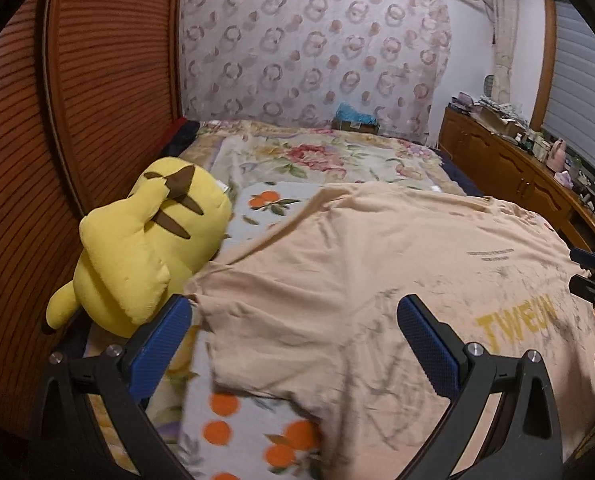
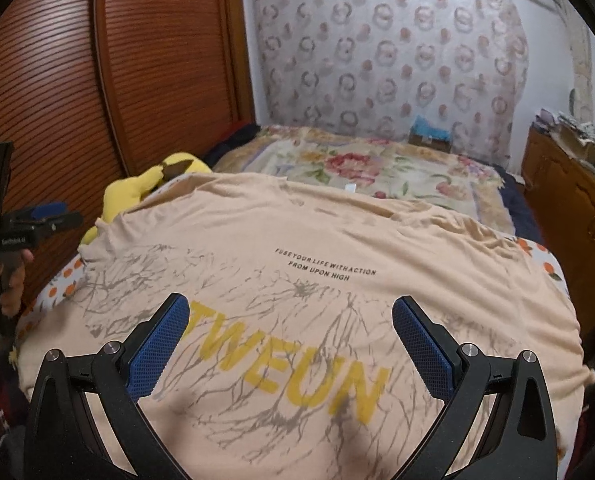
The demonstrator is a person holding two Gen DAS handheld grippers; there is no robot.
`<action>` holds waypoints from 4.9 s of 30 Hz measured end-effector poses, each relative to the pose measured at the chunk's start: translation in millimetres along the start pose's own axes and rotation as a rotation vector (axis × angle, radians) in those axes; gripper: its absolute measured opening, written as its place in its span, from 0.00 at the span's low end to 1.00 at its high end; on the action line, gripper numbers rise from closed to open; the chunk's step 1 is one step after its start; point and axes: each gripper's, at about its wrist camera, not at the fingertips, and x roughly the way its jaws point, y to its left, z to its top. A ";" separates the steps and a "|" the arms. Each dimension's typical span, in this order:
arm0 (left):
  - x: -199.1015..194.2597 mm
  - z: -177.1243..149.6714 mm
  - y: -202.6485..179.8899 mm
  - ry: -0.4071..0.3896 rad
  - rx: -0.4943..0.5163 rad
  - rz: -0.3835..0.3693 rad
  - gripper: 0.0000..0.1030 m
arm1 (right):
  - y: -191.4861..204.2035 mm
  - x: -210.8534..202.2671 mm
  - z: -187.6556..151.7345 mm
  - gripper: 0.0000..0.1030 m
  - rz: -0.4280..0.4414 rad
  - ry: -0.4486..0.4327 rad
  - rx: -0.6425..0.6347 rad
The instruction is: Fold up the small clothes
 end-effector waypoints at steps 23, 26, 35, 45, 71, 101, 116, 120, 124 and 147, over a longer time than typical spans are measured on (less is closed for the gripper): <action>63.1 3.3 54.5 0.243 -0.102 0.039 0.18 | -15.8 90.9 13.4 1.00 0.107 0.195 0.017; 66.2 4.2 61.8 0.263 -0.126 0.028 0.18 | -19.8 88.8 13.8 1.00 0.106 0.194 0.026; 56.6 8.0 36.0 0.216 -0.012 0.003 0.00 | -30.3 78.6 15.0 1.00 0.081 0.167 0.048; 23.8 53.4 -52.3 0.107 0.096 -0.234 0.00 | -41.6 63.4 11.1 1.00 0.055 0.135 0.085; 62.3 2.1 -20.6 0.222 0.063 -0.093 0.54 | -5.1 72.6 27.9 0.78 0.158 0.133 -0.023; 81.5 -19.4 -6.2 0.208 0.092 -0.014 0.91 | 113.5 141.0 19.3 0.32 0.317 0.220 -0.451; 85.1 -19.9 -8.6 0.224 0.101 -0.017 1.00 | 23.6 133.0 40.7 0.04 0.170 0.179 -0.044; 85.1 -20.0 -8.7 0.224 0.101 -0.017 1.00 | 3.5 128.9 43.8 0.11 0.109 0.176 -0.003; 84.9 -19.9 -8.8 0.224 0.101 -0.017 1.00 | 1.1 116.9 48.0 0.21 0.110 0.152 -0.010; 55.8 21.2 -59.4 0.098 0.115 -0.125 1.00 | -54.5 83.8 -7.1 0.58 -0.078 0.220 -0.039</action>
